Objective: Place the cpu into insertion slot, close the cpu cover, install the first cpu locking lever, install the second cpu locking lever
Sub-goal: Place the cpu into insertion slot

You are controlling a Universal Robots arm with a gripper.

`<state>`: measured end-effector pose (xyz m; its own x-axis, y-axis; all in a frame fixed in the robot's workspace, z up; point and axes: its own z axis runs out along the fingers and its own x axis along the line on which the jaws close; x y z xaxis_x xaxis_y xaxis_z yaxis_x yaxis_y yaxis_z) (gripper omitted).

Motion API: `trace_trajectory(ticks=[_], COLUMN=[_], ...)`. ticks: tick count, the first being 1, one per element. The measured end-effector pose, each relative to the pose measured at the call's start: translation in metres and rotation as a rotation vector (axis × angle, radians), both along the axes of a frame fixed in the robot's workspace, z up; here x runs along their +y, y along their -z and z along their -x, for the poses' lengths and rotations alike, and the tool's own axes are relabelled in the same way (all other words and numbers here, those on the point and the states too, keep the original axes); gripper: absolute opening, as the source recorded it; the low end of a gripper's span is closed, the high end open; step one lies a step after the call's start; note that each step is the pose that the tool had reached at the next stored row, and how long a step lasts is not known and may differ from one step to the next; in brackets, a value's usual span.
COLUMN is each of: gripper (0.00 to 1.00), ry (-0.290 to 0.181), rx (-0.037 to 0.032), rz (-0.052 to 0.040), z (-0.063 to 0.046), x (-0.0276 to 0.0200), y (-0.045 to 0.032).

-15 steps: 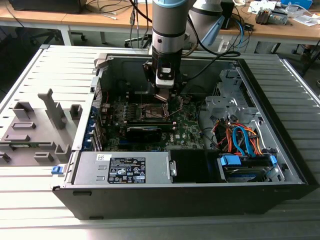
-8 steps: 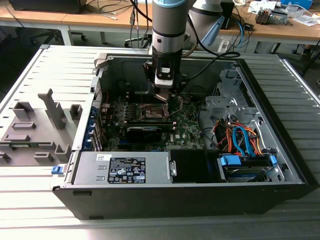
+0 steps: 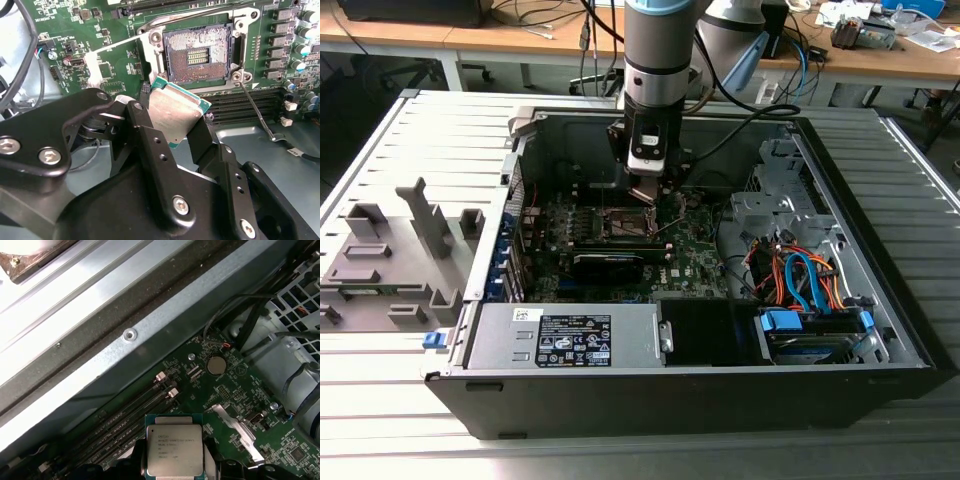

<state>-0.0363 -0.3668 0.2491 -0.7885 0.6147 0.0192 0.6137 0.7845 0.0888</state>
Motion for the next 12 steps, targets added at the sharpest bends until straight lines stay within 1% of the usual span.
trace_trajectory(ticks=[12], gripper=[0.54], ry=[0.031], rx=[0.0000], rz=[0.0000], z=[0.0000], x=[0.0000], y=[0.0000])
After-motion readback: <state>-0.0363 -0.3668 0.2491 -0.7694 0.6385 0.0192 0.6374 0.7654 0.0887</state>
